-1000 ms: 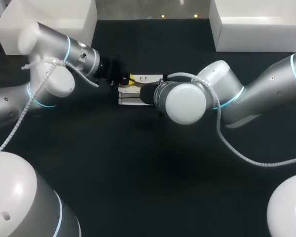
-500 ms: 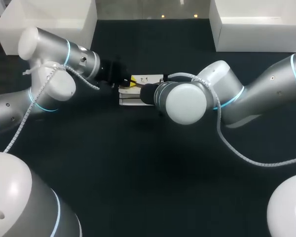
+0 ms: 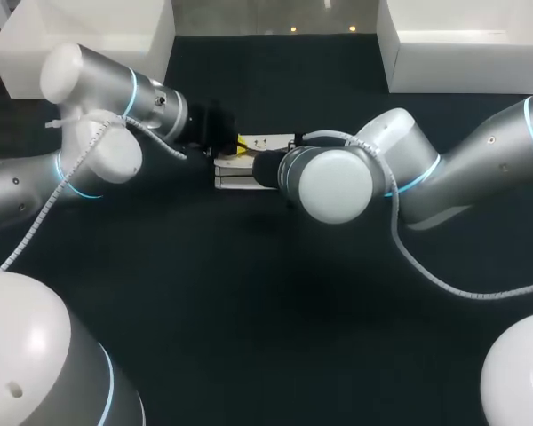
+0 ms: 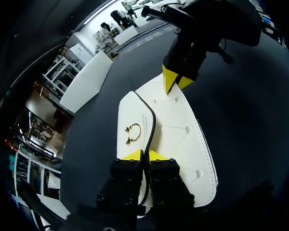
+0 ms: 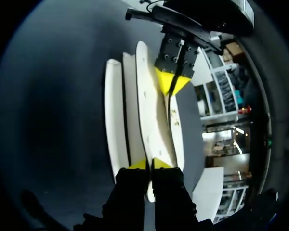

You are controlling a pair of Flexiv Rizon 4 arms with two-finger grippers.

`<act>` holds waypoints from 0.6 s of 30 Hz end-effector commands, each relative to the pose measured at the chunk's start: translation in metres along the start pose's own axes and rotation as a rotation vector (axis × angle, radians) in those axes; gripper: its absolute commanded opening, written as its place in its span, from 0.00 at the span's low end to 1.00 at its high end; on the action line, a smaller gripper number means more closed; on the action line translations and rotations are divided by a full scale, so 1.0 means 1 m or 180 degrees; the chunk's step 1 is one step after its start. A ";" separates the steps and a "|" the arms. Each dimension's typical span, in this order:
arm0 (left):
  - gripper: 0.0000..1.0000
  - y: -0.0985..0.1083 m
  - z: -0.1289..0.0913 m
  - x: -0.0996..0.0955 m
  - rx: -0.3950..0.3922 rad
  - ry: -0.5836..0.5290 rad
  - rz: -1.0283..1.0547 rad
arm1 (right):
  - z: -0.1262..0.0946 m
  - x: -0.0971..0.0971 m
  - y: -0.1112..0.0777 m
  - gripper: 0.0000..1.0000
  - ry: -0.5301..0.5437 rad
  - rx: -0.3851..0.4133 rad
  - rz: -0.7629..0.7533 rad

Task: Pick up the bag, open it, inspect its contents, close it, and place it on the opposite side

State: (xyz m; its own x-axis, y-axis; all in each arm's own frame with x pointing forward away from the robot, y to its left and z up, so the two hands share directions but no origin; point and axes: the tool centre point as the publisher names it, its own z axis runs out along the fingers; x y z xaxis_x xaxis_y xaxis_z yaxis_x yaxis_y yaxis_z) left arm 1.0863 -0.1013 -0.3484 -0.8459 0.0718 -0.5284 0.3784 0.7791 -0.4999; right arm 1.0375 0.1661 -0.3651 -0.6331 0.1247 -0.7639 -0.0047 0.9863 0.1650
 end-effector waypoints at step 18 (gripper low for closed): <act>0.00 0.006 0.008 -0.002 -0.0101 -0.0217 0.0363 | 0.002 0.004 -0.002 0.00 -0.0133 -0.0078 0.0001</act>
State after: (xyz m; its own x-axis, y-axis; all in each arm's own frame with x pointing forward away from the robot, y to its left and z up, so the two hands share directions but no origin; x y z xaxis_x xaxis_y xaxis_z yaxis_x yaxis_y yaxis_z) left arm 1.0904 -0.0998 -0.3473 -0.7725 0.1270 -0.6222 0.4670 0.7775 -0.4211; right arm 1.0378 0.1679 -0.3649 -0.6329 0.1245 -0.7641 -0.0066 0.9861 0.1661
